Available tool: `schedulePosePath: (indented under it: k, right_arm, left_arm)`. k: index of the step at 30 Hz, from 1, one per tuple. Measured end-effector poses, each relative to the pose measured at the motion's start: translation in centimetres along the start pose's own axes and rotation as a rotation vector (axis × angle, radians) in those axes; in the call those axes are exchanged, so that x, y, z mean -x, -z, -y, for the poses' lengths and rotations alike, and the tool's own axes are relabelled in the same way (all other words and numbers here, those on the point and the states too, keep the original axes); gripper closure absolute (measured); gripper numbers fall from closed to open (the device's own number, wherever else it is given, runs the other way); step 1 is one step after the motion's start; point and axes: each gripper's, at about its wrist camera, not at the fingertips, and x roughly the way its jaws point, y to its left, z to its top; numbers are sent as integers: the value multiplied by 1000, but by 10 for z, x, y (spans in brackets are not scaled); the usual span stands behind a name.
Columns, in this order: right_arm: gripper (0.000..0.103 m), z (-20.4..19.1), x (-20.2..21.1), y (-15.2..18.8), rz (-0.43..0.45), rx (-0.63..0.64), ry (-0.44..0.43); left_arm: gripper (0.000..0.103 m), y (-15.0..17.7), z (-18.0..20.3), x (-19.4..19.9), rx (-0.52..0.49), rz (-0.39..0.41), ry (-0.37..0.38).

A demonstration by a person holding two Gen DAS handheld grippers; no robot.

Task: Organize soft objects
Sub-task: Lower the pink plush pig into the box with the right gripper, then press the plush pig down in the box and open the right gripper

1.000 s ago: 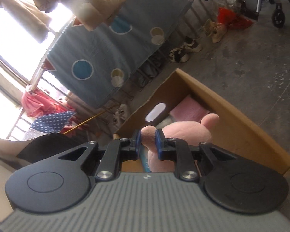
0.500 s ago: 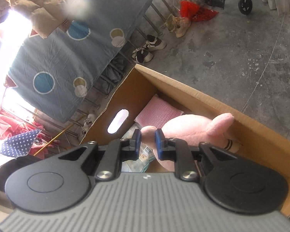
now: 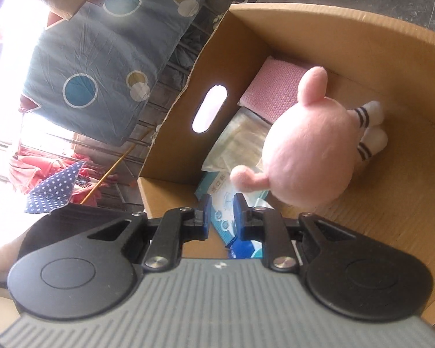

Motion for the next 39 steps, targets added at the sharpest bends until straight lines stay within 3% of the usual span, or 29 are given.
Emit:
schedulePosePath:
  k: [5, 7, 9, 13, 18, 24, 30, 32, 33, 39]
  right_arm:
    - [84, -12, 21, -11, 51, 119, 18]
    - [77, -20, 30, -15, 93, 207, 75]
    - [60, -22, 37, -21, 115, 266, 139]
    - [51, -18, 35, -27, 86, 354, 229]
    - [35, -30, 13, -7, 28, 625, 367]
    - [21, -54, -34, 20, 32, 986, 547]
    - [20, -47, -71, 24, -18, 1091, 668]
    - [25, -41, -75, 20, -40, 1081, 670]
    - [33, -38, -76, 18, -27, 1072, 684]
    - [43, -22, -47, -7, -34, 921, 562]
  left_arm:
    - [34, 2, 1, 1, -6, -3, 1]
    - [34, 2, 1, 1, -4, -6, 2]
    - [34, 2, 2, 0, -2, -7, 2]
    - [34, 2, 5, -2, -4, -9, -1]
    - [34, 3, 6, -8, -8, -24, -12]
    - [34, 2, 6, -16, -9, -40, -29]
    - [34, 2, 4, -21, -7, -54, -43]
    - [34, 2, 3, -22, -7, -59, -46]
    - [34, 2, 3, -22, -7, -60, -48]
    - [34, 2, 6, -22, -6, -61, -41]
